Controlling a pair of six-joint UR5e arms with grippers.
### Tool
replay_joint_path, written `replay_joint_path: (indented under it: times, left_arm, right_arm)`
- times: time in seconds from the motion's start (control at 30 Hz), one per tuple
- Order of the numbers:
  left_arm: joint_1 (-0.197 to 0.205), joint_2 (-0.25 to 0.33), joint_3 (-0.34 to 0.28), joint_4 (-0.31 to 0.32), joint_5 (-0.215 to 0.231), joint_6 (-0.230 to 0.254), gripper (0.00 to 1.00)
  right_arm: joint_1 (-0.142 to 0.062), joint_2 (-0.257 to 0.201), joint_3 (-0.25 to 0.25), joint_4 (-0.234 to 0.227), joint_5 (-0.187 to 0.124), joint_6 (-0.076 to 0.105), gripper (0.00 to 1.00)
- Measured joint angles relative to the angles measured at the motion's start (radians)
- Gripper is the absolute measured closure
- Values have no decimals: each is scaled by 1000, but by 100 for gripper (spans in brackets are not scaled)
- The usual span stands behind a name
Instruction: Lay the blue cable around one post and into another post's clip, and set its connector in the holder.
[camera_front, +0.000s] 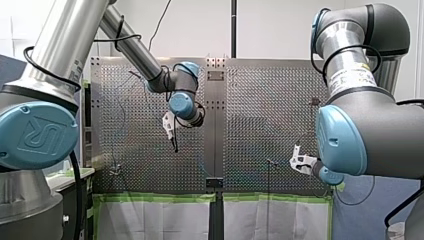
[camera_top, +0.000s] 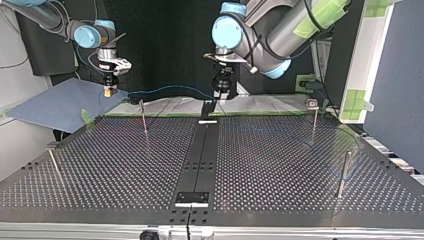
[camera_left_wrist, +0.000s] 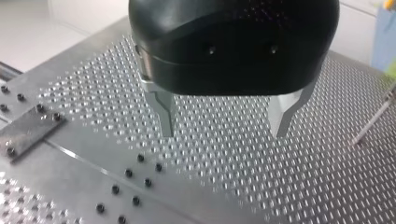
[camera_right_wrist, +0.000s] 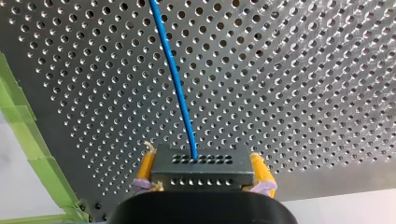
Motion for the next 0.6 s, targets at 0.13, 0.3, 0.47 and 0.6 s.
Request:
replay_joint_path:
  times: [0.13,0.3,0.47,0.6]
  left_arm:
    - [-29,-29,29,29,-1,-27,0]
    - [-71,-71,71,71,0,-15,0]
    - [-114,-114,114,114,1,-13,0]
    - [-147,-147,147,147,3,-40,0]
  right_arm:
    - [0,0,0,2,0,-1,100]
    - [0,0,0,3,0,-2,100]
    - [0,0,0,3,0,-3,100]
    - [-1,0,1,3,0,-3,100]
